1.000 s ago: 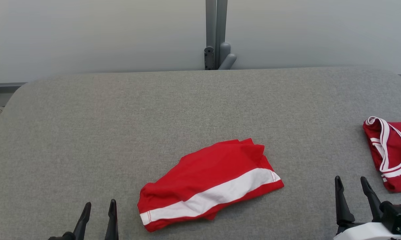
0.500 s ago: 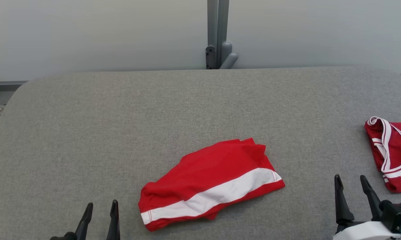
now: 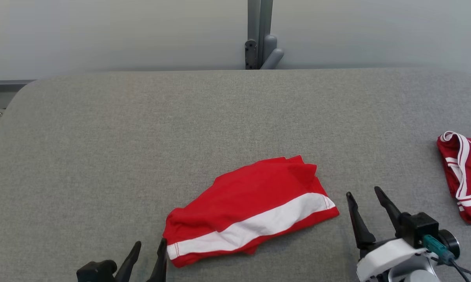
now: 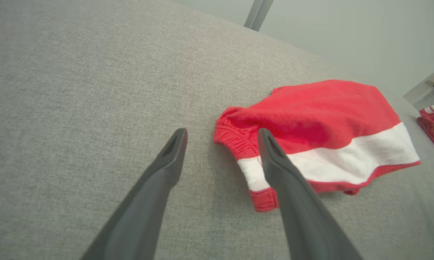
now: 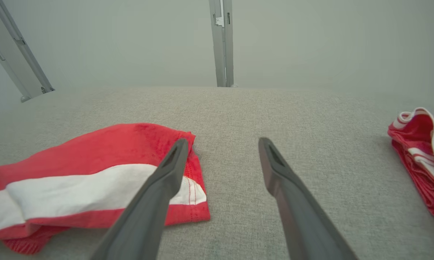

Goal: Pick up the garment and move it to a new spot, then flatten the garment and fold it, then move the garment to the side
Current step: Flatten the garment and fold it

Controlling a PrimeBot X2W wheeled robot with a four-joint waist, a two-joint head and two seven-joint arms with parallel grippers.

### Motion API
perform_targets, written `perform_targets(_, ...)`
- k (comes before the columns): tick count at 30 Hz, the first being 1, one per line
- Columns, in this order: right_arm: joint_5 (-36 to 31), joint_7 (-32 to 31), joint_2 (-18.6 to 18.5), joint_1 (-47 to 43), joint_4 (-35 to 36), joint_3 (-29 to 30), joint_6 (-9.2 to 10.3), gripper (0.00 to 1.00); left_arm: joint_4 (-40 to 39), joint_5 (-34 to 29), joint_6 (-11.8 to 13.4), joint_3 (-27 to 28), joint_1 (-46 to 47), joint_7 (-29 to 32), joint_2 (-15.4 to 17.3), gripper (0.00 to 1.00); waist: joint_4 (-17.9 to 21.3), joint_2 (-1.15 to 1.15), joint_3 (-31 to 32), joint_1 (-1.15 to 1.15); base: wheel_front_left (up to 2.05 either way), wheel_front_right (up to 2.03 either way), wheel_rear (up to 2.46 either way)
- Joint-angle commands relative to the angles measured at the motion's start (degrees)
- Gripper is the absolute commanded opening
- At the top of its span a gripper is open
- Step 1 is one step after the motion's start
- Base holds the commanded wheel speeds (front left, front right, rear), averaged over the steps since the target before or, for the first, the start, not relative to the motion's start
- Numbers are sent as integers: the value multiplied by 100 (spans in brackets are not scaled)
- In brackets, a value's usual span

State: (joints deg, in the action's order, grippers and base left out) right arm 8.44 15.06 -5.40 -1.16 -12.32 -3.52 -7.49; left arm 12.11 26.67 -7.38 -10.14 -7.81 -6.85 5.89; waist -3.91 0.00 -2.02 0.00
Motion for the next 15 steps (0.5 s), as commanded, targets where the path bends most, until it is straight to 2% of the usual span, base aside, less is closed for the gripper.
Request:
perform_targets(1, 41, 3, -111, 199, -193, -151, 0, 100, -31, 97, 48, -12, 97, 153, -31, 100, -17, 0, -83, 0, 0, 0, 0)
perform_targets(12, 218, -1010, -595, 1407, -1381, -1458, 1, 100, 0, 315, 365, -147, 212, 1024, -73, 100, -119, 0, -369, 0, 0, 0, 0)
perform_targets(15, 236, -1101, -624, 1566, -1569, -1563, 1, 100, 40, 341, 374, -185, 269, 1072, -83, 100, -139, 0, -434, 0, 0, 0, 0)
